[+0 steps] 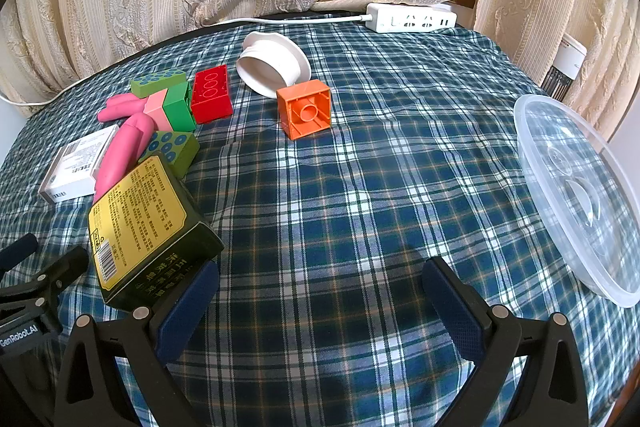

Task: Organize objects
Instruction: 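Move the right gripper toward the yellow-green tin box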

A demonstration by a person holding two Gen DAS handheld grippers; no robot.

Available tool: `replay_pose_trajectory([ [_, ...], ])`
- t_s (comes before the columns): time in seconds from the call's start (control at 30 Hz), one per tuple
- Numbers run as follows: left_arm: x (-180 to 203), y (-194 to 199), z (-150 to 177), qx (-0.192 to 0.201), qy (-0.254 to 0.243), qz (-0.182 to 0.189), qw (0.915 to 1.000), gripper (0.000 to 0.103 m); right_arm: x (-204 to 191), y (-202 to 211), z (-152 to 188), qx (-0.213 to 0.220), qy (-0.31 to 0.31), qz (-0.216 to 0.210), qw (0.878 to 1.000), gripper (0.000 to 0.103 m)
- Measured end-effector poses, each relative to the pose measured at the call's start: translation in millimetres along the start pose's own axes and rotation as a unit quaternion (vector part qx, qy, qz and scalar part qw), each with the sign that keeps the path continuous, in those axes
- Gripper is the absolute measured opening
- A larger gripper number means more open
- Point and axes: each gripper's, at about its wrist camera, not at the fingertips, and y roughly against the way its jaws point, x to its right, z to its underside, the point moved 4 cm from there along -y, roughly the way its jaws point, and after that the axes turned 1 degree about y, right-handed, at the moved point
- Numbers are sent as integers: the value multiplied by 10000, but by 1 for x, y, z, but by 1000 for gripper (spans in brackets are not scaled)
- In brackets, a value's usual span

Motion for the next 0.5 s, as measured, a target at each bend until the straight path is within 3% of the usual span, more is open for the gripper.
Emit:
replay_pose_trajectory([
  [0.5, 2, 2, 3, -10, -15, 5, 10000, 103, -1, -1, -2, -34, 84, -49, 9999, 103],
])
